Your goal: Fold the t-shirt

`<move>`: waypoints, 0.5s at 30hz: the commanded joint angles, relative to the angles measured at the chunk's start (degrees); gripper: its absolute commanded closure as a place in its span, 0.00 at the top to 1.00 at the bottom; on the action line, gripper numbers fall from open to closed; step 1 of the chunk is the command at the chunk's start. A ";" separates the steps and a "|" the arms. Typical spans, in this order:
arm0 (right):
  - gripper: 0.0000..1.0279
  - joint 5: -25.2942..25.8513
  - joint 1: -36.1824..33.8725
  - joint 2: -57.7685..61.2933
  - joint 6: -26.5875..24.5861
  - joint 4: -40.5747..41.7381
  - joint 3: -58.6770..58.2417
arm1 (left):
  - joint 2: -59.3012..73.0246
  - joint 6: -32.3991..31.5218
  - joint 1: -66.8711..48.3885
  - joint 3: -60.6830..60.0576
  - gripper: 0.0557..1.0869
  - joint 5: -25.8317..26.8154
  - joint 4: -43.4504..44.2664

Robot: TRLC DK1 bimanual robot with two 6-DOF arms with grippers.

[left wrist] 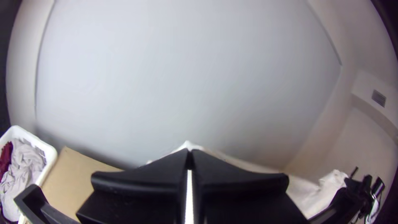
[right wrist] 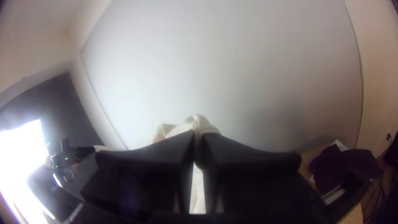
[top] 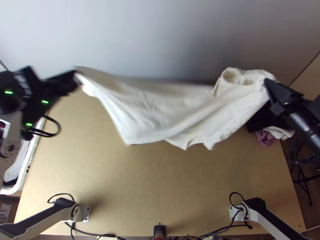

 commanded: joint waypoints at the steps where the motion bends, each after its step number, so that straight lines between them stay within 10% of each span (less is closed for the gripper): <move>1: 0.03 0.07 -6.08 0.85 -0.86 -0.33 7.99 | -3.49 -1.16 16.47 2.34 0.03 0.73 0.35; 15: 0.03 -0.02 -2.03 -0.38 4.24 -1.03 14.05 | -12.98 -1.42 12.52 1.64 0.03 2.05 -0.35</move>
